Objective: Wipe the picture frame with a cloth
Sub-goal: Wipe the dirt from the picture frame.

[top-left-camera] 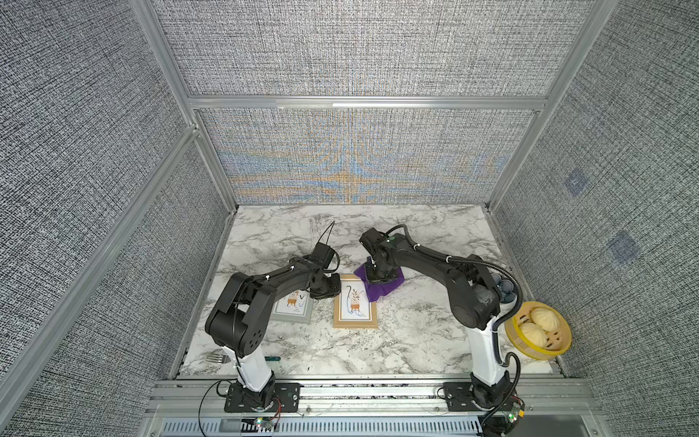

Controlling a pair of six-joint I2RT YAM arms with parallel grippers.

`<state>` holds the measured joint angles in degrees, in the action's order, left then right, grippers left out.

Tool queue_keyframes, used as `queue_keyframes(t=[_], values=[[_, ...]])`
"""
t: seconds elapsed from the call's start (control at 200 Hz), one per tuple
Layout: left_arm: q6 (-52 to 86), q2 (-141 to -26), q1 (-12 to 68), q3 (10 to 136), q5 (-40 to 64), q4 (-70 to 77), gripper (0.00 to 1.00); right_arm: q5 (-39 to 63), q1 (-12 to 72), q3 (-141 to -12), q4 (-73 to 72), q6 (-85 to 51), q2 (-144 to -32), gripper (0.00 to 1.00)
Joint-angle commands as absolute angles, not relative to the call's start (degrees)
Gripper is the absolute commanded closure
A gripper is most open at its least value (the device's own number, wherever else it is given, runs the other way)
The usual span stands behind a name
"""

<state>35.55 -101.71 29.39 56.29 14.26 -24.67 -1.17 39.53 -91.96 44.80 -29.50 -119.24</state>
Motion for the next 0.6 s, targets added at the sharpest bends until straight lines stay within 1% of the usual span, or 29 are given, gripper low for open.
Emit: queue_keyframes(t=[0.0, 0.175, 0.34, 0.475, 0.59], values=[[42.38, -109.55, 30.23, 52.75, 5.22, -37.58, 0.95, 4.82, 42.18, -87.47, 39.56, -27.75, -116.28, 1.0], [46.76, -109.41, 30.3, 51.51, 4.78, -36.0, 0.96, 6.96, 46.22, -79.15, 40.46, -29.55, -111.05, 1.0], [46.99, -109.71, 30.36, 51.41, 4.48, -35.74, 0.96, 10.77, 49.3, -72.1, 39.38, -30.87, -106.27, 1.0], [46.07, -110.13, 30.41, 51.59, 4.7, -35.81, 0.96, 13.01, 49.91, -71.56, 38.94, -28.89, -105.82, 1.0], [44.82, -110.15, 30.4, 51.63, 5.18, -36.08, 0.96, 10.59, 48.54, -74.73, 40.23, -27.67, -106.86, 1.0]])
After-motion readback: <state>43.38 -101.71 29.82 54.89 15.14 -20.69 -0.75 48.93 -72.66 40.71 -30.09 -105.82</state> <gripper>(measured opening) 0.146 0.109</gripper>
